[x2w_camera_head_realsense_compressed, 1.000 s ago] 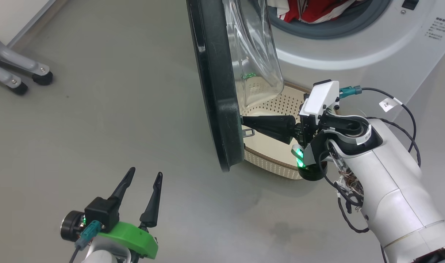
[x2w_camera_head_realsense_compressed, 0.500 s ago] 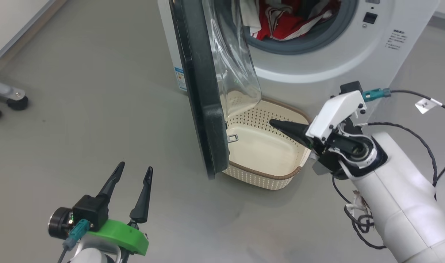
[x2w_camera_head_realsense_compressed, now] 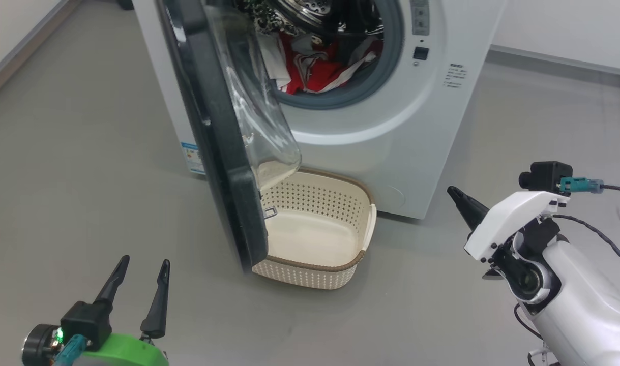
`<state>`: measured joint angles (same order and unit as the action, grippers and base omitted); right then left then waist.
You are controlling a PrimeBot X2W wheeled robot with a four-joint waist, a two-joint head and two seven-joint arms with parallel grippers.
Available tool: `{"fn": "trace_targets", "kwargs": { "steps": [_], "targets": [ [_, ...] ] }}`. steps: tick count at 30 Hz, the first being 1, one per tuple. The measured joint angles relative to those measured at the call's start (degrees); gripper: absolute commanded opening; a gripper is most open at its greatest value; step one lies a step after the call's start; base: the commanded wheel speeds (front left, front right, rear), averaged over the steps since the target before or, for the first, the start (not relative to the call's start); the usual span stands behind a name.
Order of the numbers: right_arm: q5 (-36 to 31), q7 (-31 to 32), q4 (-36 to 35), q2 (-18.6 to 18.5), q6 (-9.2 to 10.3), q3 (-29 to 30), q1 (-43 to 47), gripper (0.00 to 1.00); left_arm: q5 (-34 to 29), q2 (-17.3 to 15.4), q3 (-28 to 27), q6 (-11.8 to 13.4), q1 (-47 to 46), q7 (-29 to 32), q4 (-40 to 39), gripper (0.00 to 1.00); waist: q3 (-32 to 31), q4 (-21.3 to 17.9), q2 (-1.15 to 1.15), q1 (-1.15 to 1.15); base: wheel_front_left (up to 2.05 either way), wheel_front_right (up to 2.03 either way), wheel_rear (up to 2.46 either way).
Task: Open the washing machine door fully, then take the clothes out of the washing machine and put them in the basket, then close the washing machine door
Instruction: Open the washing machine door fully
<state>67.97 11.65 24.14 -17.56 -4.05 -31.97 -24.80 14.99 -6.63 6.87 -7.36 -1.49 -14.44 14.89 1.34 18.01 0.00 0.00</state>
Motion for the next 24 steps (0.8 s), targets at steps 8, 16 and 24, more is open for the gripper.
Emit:
{"fn": "trace_targets", "kwargs": {
  "steps": [8,16,24],
  "targets": [
    [-10.3,-10.7,-3.7,-3.9,0.26,-2.1,5.1,0.0,-0.2,-0.3,-3.0,0.0,1.8,0.0,-1.3,1.0,-2.2,-6.2,0.0,0.0,0.0,0.0,0.0],
    [-16.9,-20.5,-6.0,-5.5,3.8,-2.6,11.3,0.0,-0.5,-0.2,-3.5,0.0,1.8,0.0,-2.5,1.0,-3.0,-11.7,0.0,0.0,0.0,0.0,0.0],
    [-21.3,-26.1,-8.4,-6.4,6.68,-1.9,14.1,0.0,-0.5,0.0,-4.8,0.0,2.1,0.0,-2.8,1.0,-2.6,-14.1,0.0,0.0,0.0,0.0,0.0]
  ]
}}
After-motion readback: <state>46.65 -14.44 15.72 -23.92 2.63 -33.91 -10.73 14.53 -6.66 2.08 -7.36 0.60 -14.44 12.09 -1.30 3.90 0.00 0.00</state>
